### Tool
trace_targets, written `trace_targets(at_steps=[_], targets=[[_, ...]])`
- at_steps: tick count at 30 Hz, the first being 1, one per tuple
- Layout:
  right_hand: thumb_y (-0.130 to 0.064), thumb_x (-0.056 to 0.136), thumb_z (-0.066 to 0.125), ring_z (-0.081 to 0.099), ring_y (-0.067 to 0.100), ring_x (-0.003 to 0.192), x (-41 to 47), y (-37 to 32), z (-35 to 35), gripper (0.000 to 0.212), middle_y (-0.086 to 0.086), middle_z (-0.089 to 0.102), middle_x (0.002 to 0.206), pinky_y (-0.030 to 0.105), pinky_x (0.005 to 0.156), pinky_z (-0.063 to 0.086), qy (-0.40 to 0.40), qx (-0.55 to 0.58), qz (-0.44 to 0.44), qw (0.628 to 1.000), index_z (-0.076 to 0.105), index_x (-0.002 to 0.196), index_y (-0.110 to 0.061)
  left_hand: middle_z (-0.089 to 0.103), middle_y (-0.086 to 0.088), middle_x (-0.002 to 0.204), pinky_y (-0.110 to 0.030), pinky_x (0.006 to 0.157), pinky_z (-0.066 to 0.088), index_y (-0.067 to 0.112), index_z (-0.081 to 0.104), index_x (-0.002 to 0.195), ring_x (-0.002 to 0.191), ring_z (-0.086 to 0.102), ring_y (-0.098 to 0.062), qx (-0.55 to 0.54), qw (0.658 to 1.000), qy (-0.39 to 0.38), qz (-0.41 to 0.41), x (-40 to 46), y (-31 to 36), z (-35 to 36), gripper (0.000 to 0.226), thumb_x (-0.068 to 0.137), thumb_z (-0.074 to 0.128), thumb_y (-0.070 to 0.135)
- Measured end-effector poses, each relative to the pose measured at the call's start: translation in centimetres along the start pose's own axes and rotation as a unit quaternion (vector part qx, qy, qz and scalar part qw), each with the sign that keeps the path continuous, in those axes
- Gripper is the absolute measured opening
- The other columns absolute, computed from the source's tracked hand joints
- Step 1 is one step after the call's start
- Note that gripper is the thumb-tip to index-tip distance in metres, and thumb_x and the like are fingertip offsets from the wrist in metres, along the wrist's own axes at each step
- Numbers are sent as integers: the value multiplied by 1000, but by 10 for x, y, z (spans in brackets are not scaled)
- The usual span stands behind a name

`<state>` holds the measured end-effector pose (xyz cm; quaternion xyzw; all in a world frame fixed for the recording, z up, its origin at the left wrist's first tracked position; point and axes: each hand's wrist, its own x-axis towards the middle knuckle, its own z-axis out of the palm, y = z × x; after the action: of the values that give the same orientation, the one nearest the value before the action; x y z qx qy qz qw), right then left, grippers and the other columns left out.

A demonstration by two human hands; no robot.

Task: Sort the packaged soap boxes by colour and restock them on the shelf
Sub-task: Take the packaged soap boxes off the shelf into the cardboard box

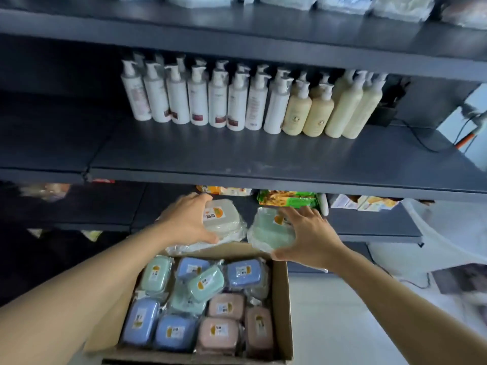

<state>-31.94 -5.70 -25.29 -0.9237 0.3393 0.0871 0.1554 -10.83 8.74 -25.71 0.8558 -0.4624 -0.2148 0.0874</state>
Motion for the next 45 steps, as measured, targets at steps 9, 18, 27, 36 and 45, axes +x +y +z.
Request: trace_targets(at_steps=[9,18,27,36,45], targets=[[-66,64,68,41,23,121,7,41,172,92,4,41,135,34,101,38,-173,-20,23,985,25,140,-37,40,1,143,-31,101,39,20,31,144,127,42,-19,4,982,-174,-70,8,-64,185,98,63,79,46],[-62,64,74,38,26,122,53,62,302,95,7,40,131,38,102,39,-247,-35,-9,968,26,141,-35,40,2,141,-36,102,37,24,31,141,128,40,-20,26,977,-198,-78,32,-88,333,89,66,77,29],[-48,73,71,31,29,126,58,68,310,92,10,31,139,39,105,33,-203,-10,-11,979,19,145,-23,25,4,151,-39,108,33,21,26,147,139,26,-18,13,984,-166,-63,37,-88,339,82,78,71,20],[-41,86,58,34,25,126,36,46,150,61,5,37,137,34,98,36,-111,-11,-22,993,35,139,-21,45,4,140,-36,100,40,25,40,135,128,42,-19,51,991,-120,-8,31,-42,193,59,82,65,23],[-41,86,61,40,24,124,9,16,-27,59,5,44,133,35,92,42,26,-38,-36,998,41,136,-17,48,4,135,-40,95,45,30,43,133,122,47,-19,37,996,-14,75,21,46,-8,53,85,64,31]])
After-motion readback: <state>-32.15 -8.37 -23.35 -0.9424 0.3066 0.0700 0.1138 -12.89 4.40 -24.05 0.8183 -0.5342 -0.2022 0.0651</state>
